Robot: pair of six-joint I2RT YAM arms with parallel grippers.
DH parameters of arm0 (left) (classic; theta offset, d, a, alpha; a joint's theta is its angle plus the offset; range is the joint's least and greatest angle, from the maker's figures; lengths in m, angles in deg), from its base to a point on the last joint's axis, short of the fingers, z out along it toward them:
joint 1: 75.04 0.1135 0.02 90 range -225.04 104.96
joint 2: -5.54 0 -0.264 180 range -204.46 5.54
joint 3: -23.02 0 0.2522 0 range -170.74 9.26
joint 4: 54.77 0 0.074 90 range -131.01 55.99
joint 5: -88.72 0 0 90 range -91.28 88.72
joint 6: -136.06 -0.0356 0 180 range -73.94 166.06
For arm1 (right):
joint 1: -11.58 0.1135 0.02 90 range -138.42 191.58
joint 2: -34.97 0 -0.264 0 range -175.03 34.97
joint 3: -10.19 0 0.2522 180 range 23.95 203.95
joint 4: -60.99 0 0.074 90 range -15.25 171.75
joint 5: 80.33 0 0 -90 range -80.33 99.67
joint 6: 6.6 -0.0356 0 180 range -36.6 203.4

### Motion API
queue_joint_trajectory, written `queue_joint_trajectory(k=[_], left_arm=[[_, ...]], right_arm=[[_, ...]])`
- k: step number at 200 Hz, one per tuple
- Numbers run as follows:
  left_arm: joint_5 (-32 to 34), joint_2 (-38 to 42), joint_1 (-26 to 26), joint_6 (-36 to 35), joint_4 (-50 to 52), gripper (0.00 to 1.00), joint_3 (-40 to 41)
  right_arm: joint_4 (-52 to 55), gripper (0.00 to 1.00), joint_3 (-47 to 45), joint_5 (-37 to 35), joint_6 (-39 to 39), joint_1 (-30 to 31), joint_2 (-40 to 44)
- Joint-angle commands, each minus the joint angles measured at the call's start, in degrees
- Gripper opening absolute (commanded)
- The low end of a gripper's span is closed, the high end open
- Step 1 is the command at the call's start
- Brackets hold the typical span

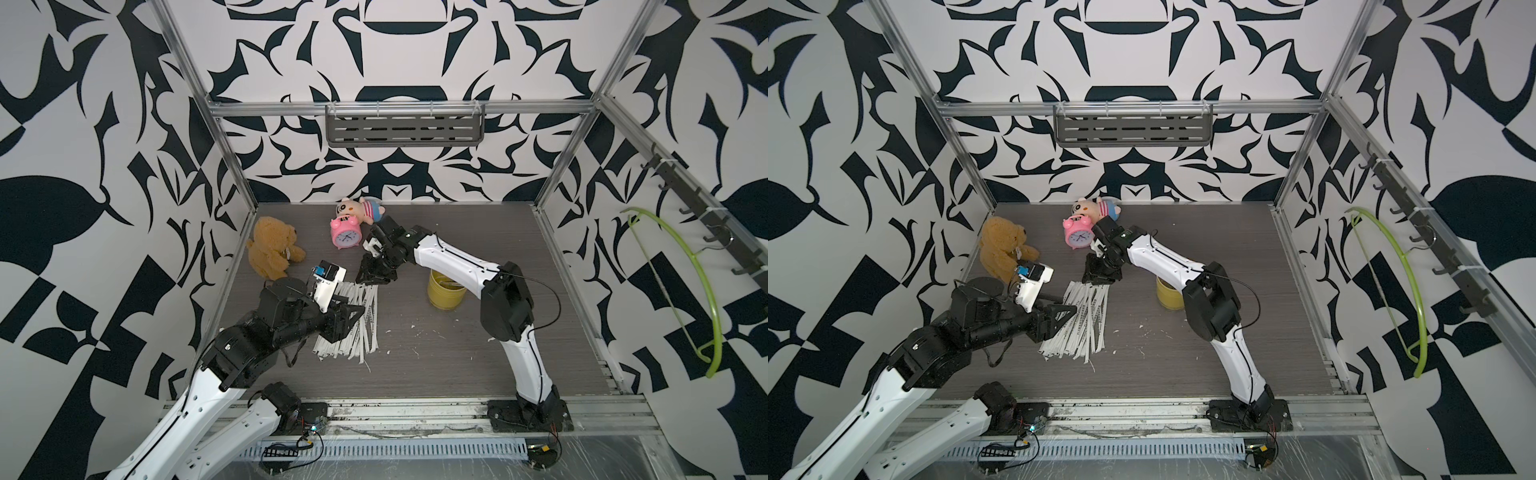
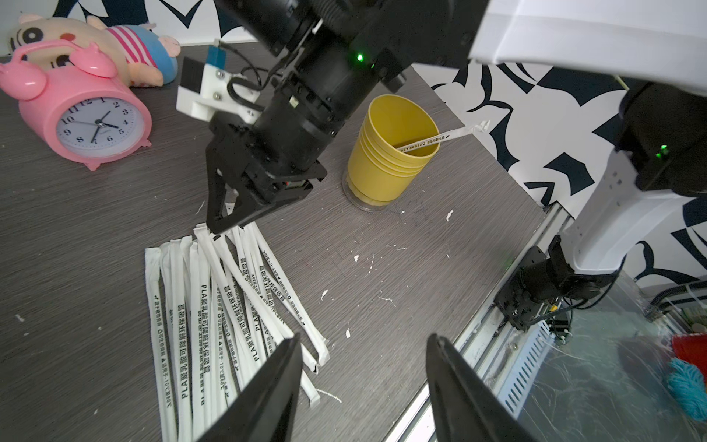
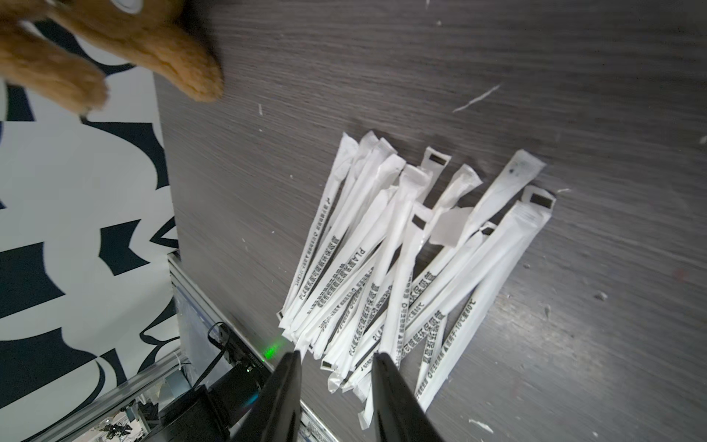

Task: Take the straws out of the storage container
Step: Place the straw at the center of the board.

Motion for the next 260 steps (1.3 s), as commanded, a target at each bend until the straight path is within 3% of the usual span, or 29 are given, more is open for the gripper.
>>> queue_joint_trajectory(k=[1,46,115,143,173,198,260], left_arm=[[-0.55,-0.20,-0.04,-0.34,-1.62,0.58,1.15],[1.30,-2.07,-0.08,-1.67,-4.44,0.54,0.53],[-4.75,-11.08,-0.11,-11.10,-16.84,0.52,0.20],[-5.60,-14.34,-0.11,-13.06,-23.33,0.54,0.60],[-6.62,-19.55,-0.24,-14.08,-27.57,0.55,-1.33],[-8.70,-24.67,-0.78,-14.70,-29.77,0.56,-4.01],[-13.01,-38.35,-5.13,-23.72,-36.58,0.56,-9.01]], right_arm=[[1.47,0.36,2.16,-1.27,2.25,-0.11,4.58],[5.40,0.37,2.49,-8.51,8.02,-0.02,12.38],[-0.78,0.36,-16.12,-20.76,17.81,-1.16,35.31],[-0.02,0.35,-21.79,-20.35,19.67,-5.13,41.21],[2.23,0.43,-26.53,-16.33,19.75,-9.67,47.13],[5.17,0.52,-29.76,-18.32,20.41,-11.43,52.93],[9.51,0.54,-37.17,-23.18,21.14,-14.32,65.42]])
